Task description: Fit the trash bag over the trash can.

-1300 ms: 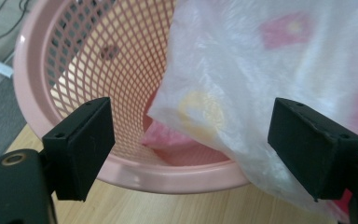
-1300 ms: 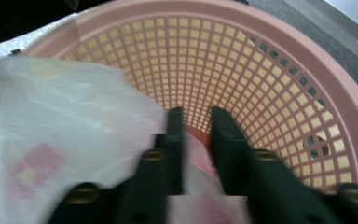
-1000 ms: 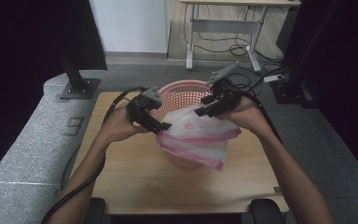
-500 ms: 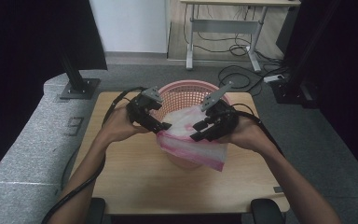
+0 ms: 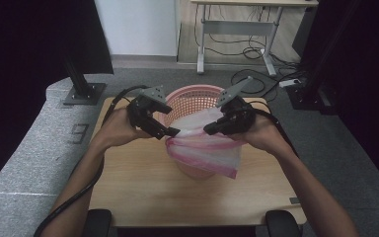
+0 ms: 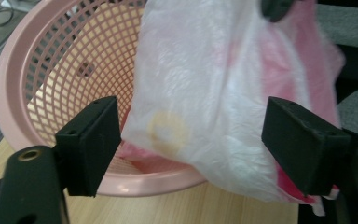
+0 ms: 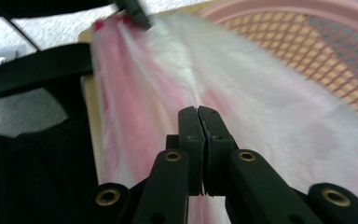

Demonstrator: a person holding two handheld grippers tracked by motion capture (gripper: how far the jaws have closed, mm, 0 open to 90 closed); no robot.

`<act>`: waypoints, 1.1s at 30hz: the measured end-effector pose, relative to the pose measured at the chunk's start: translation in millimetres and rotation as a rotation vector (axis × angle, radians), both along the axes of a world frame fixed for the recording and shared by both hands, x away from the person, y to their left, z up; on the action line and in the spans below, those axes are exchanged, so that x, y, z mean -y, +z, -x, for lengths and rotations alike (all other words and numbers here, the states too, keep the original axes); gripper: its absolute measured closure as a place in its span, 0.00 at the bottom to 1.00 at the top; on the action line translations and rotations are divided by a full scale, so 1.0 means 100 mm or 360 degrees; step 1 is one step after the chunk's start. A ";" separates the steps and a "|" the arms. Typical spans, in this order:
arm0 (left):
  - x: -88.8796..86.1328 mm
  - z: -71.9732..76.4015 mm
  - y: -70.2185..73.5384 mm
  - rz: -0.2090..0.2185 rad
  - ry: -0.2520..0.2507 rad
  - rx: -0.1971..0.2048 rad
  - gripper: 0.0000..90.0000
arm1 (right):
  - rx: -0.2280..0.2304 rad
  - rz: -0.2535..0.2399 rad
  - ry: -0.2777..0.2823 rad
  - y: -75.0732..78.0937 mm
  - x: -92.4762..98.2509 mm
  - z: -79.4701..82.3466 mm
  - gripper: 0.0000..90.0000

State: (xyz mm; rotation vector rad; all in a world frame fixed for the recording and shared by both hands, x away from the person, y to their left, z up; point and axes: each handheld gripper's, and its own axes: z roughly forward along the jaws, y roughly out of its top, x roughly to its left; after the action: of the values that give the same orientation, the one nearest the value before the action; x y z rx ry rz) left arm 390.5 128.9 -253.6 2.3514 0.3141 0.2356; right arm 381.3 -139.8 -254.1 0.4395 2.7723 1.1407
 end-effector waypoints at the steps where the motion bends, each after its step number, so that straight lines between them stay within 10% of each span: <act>1: 0.00 0.01 0.02 0.0007 -0.0012 0.0001 0.23 | 0.0005 -0.0003 -0.0011 0.02 0.00 -0.02 0.97; 17: 0.17 0.00 -0.03 0.0023 -0.0118 -0.0077 0.39 | 0.0016 -0.0073 -0.0140 0.11 0.06 -0.27 0.97; 22: 0.22 -0.03 -0.05 -0.0101 -0.0007 -0.0022 0.54 | 0.0004 -0.0108 -0.0165 0.12 0.07 -0.33 0.97; 27: 0.16 -0.09 -0.07 -0.0069 0.0049 -0.0032 0.86 | 0.0015 -0.0082 -0.0194 0.09 0.07 -0.33 0.82; 33: 0.11 -0.15 -0.06 -0.0043 0.0093 -0.0098 0.92 | 0.0021 -0.0125 -0.0154 0.22 0.06 -0.25 0.72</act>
State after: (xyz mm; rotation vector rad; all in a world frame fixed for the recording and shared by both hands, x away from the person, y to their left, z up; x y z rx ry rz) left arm 405.2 118.4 -259.2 2.3814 0.4126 0.1967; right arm 406.5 -146.1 -231.8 0.5656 2.6705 1.2280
